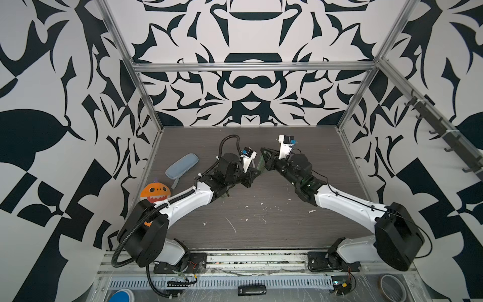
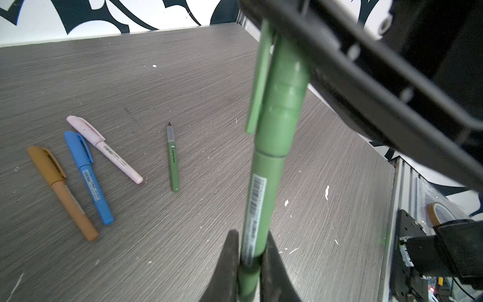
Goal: Insert pens into pen caps
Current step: Put on the pen cap to the pen.
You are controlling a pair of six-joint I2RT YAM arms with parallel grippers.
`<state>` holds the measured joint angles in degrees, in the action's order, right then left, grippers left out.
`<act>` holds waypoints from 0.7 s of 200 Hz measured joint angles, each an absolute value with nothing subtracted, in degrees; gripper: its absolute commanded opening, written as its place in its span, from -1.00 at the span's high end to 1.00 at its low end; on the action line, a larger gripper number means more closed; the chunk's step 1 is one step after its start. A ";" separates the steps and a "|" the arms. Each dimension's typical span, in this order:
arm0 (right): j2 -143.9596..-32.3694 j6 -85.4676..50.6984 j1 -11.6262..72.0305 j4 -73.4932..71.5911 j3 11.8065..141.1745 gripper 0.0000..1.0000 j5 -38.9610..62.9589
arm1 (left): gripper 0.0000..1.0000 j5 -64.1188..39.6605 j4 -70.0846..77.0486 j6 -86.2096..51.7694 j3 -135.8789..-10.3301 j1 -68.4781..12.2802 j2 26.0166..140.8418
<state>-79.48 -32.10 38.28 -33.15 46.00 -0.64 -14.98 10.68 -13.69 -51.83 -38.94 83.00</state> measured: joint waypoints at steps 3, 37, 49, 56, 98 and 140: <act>-79.59 -32.14 38.28 -33.23 45.95 1.00 -0.75 | 1.00 -15.11 10.57 -13.69 -51.86 -38.89 83.07; -81.01 -32.14 38.65 -34.61 45.52 1.00 -1.63 | 1.00 -15.88 7.51 -13.82 -53.28 -38.50 84.03; -81.21 -32.08 38.79 -35.00 45.54 1.00 -2.07 | 1.00 -16.08 7.31 -13.91 -53.56 -38.33 84.20; -81.21 -31.88 38.87 -35.18 45.54 1.00 -2.37 | 1.00 -16.36 7.29 -13.91 -53.69 -38.22 84.29; -81.91 -30.92 39.33 -35.70 45.58 1.00 -3.77 | 1.00 -16.88 6.90 -14.06 -54.50 -38.02 84.73; -84.18 -30.63 40.10 -36.60 46.13 1.00 -4.14 | 1.00 -17.61 1.78 -14.17 -56.40 -37.17 84.97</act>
<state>-84.18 -30.63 40.10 -36.60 46.13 -4.14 -17.61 1.78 -14.17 -56.40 -37.17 84.97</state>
